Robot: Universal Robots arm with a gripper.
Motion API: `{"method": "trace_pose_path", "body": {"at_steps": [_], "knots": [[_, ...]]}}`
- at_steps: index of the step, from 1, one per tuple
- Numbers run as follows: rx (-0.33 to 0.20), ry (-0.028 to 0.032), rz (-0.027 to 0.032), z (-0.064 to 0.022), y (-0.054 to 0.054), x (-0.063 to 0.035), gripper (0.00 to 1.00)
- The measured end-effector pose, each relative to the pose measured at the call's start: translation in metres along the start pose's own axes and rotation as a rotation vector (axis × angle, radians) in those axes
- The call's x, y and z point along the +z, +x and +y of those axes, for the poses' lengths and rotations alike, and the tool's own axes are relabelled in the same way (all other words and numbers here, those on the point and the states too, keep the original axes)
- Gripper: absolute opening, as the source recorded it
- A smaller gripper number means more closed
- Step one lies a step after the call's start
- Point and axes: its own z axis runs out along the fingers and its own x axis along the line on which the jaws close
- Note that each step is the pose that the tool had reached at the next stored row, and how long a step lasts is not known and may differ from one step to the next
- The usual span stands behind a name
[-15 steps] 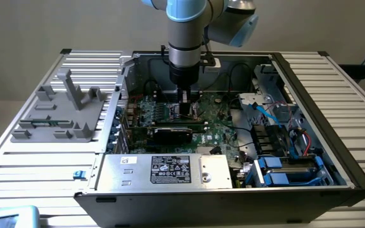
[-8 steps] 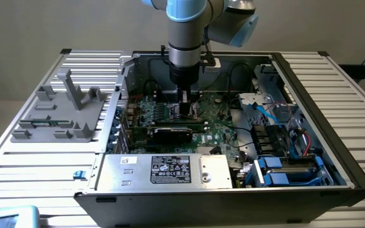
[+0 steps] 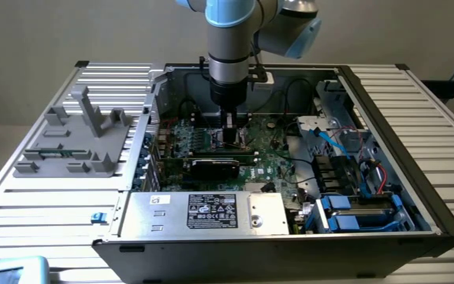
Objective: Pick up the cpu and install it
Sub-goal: 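Place the cpu into insertion slot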
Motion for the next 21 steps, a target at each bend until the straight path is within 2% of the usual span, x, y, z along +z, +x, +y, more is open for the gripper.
{"method": "trace_pose_path", "body": {"at_steps": [6, 21], "knots": [[0.0, -0.007, 0.0001, -0.0002, 0.0, 0.0, 0.56], [0.0, -0.0129, 0.0001, -0.0015, 0.0, 0.0, 0.56]]}}
